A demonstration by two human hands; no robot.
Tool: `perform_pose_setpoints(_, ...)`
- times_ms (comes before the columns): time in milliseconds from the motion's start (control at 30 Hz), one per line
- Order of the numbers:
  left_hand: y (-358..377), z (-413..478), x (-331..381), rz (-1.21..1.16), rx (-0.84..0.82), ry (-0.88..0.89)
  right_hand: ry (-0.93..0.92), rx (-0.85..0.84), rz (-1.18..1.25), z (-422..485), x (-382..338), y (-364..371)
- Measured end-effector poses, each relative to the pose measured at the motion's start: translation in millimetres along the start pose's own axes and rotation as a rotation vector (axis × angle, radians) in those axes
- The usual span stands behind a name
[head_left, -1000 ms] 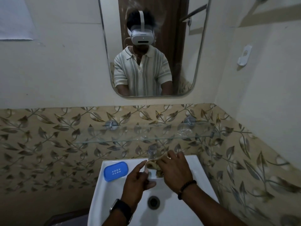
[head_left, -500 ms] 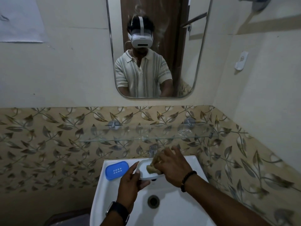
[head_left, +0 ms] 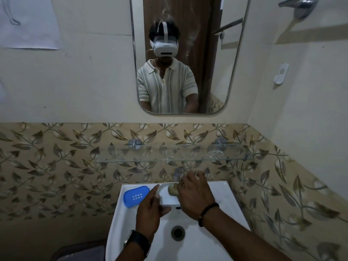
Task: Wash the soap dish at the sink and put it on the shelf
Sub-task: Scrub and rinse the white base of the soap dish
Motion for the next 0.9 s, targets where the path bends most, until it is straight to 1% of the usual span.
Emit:
perform_pose_setpoints(67,-2.2,3.8,0.6,0.011,0.036,-0.004,0.149,-0.054,0.086,1.3,-5.8,3.4)
perform_pose_setpoints(100,-3.8,5.6,-0.2,0.021,0.054,-0.016,0.21,-0.084,0.168,-0.1,-10.3,6.4)
perform_pose_setpoints(167,-9.3,11.4,0.0,0.056,0.085,-0.014,0.252,-0.123,0.379,-6.1,-25.4,11.6)
perform_pose_setpoints(233,-15.6,16.9,3.3,0.15,0.103,0.002,0.192,-0.121,0.476,-14.6,-40.8,13.4)
perform_pose_setpoints(267,-18.0,20.4,3.5,0.186,0.103,-0.005,0.117,-0.087,0.446,-19.3,-47.9,9.6)
perform_pose_setpoints(333,-14.7,23.1,0.1,0.131,0.06,-0.102,-0.013,-0.011,0.299,-24.4,-54.5,6.4)
perform_pose_setpoints(367,-10.8,20.5,-0.6,0.095,0.028,-0.158,-0.019,0.003,0.261,-23.7,-52.2,6.5)
perform_pose_setpoints(400,-8.2,17.6,1.7,0.065,0.01,-0.193,0.002,-0.009,0.288,-22.2,-45.7,7.0)
perform_pose_setpoints(433,-7.5,14.6,6.9,0.066,-0.011,-0.191,0.043,-0.027,0.357,-19.8,-36.7,7.2)
perform_pose_setpoints(467,-7.0,11.4,13.5,0.072,-0.051,-0.159,0.097,-0.083,0.517,-18.5,-26.7,11.7)
perform_pose_setpoints(533,-7.8,3.8,32.7,0.142,-0.15,-0.022,0.242,-0.209,1.016,-20.3,-6.7,17.2)
perform_pose_setpoints(567,-9.4,1.0,43.1,0.204,-0.198,0.073,0.304,-0.224,1.244,-22.7,2.4,13.7)
perform_pose_setpoints(600,-11.1,0.1,49.2,0.26,-0.235,0.146,0.34,-0.205,1.393,-25.1,11.9,10.9)
perform_pose_setpoints(633,-10.9,-0.5,52.7,0.314,-0.27,0.188,0.355,-0.169,1.442,-26.1,21.1,9.2)
perform_pose_setpoints(667,-8.4,-1.1,52.8,0.371,-0.302,0.208,0.372,-0.119,1.41,-26.8,28.9,9.6)
perform_pose_setpoints(700,-4.7,-1.8,52.1,0.413,-0.321,0.224,0.393,-0.054,1.321,-27.6,35.2,11.3)
perform_pose_setpoints(733,-0.4,-1.8,51.5,0.429,-0.319,0.234,0.405,0.026,1.223,-28.1,39.1,11.6)
perform_pose_setpoints(767,3.4,-2.9,52.1,0.414,-0.295,0.225,0.381,0.121,1.148,-28.1,36.7,8.7)
perform_pose_setpoints(833,10.1,-5.3,50.3,0.311,-0.239,0.16,0.217,0.282,1.007,-30.1,13.6,-4.2)
perform_pose_setpoints(900,16.0,-6.8,45.0,0.221,-0.199,0.074,0.098,0.366,0.877,-35.9,-5.9,-9.5)
Point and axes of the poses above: each hand's wrist, its own z-axis towards the middle knuckle, its own y-axis out of the palm, x = y × z, the point moved 8 cm from there along z, towards the middle knuckle, and after that the axes turned 11 degrees about x, right-handed, at the moved point
